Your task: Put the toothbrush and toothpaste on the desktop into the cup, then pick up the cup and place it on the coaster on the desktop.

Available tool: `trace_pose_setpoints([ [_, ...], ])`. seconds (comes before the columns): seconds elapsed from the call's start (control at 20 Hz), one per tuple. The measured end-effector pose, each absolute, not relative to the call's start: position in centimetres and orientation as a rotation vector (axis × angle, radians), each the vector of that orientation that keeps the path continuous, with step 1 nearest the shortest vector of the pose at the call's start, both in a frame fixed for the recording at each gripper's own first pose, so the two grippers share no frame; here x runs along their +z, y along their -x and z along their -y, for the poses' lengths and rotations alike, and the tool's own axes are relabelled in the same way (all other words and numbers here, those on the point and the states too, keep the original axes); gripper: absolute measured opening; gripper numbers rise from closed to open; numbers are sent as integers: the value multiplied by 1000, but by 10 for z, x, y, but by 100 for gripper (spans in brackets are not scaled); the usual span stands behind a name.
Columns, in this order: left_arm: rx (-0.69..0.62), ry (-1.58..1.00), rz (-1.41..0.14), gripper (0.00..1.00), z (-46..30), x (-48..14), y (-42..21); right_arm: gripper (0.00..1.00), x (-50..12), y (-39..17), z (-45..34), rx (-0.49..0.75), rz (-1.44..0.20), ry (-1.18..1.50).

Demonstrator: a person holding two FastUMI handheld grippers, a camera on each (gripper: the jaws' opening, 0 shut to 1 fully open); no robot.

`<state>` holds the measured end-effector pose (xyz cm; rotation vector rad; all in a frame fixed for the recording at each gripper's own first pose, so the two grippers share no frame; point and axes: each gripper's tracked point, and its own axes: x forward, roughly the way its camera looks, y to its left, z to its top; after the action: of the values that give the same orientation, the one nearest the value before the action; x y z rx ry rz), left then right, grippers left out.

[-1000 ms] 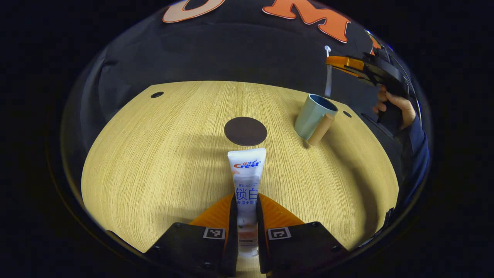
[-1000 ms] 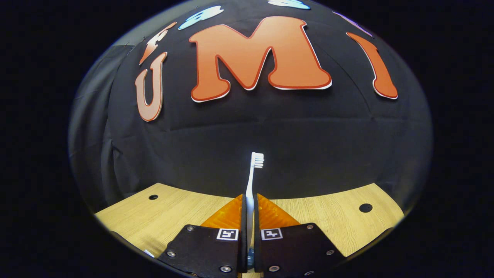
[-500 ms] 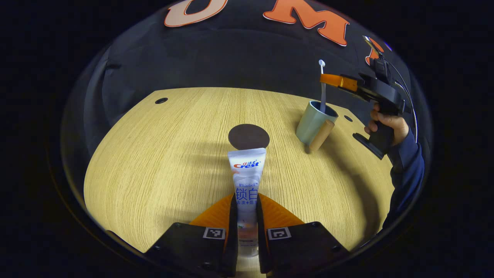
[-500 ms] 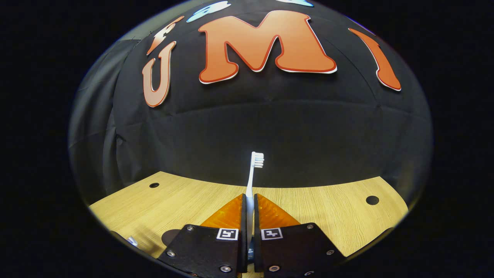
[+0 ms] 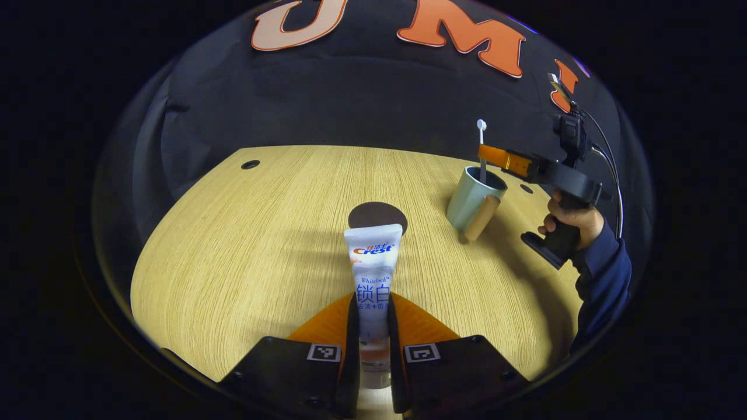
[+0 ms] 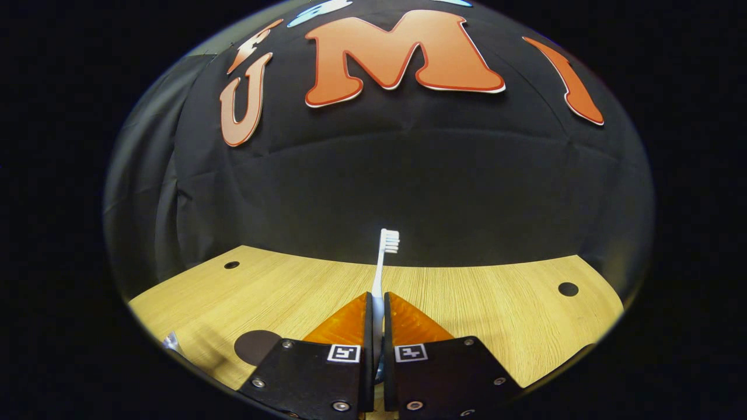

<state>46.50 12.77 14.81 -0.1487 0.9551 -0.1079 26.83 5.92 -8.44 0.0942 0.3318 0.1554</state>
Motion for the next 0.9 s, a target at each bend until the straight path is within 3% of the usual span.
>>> trace_pose_setpoints([
  [0.65, -156, 149, -797, 25, -117, 190, -526, 10, -97, -245, -51, 154, -370, -85],
  [0.75, -169, 145, -761, 25, -113, 193, -538, 12, -96, -240, -50, 159, -382, -94],
  [0.9, -189, 155, -698, 25, -101, 199, -561, 23, -95, -229, -44, 156, -402, -106],
])
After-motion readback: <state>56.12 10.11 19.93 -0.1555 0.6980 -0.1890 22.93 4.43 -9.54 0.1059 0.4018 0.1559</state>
